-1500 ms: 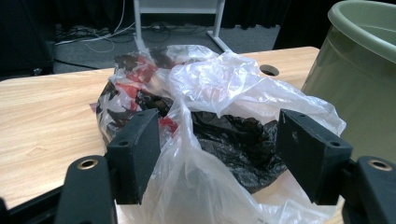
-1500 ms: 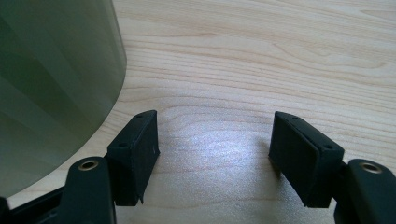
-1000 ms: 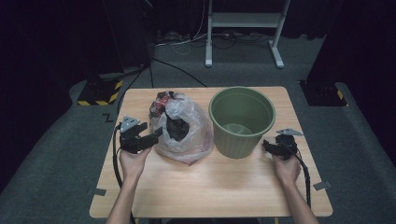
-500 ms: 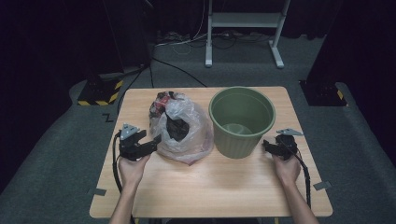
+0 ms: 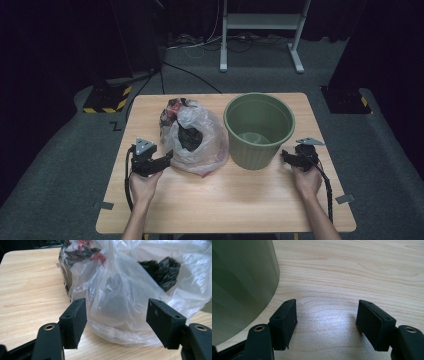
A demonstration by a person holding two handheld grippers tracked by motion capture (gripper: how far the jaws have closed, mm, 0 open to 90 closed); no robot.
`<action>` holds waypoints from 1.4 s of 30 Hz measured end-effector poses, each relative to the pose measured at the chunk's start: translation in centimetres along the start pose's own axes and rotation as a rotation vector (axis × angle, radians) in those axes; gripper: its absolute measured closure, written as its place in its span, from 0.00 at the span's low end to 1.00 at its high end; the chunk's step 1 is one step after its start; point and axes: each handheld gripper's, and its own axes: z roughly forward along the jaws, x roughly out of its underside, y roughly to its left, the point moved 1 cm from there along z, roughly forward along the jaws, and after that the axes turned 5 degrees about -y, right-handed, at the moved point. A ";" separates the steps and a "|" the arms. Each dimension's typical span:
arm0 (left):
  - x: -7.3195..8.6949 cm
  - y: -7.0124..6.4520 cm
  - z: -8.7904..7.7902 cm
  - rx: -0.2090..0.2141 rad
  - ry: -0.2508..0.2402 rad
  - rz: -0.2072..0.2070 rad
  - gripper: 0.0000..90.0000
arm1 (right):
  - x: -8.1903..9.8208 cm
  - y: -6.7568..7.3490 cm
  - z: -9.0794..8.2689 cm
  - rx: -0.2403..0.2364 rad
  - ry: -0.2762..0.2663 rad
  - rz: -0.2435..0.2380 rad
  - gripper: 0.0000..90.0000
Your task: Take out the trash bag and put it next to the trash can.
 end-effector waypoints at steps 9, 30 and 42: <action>1.1 0.2 1.0 -0.027 0.027 0.009 0.37 | 0.0 0.0 0.0 0.000 0.000 0.000 0.36; 4.0 1.2 4.4 -0.111 0.114 0.001 0.36 | 0.0 0.0 0.0 0.001 0.000 0.001 0.36; 4.9 1.2 6.8 -0.163 0.163 0.018 0.36 | 0.0 0.0 0.0 0.001 -0.001 -0.003 0.36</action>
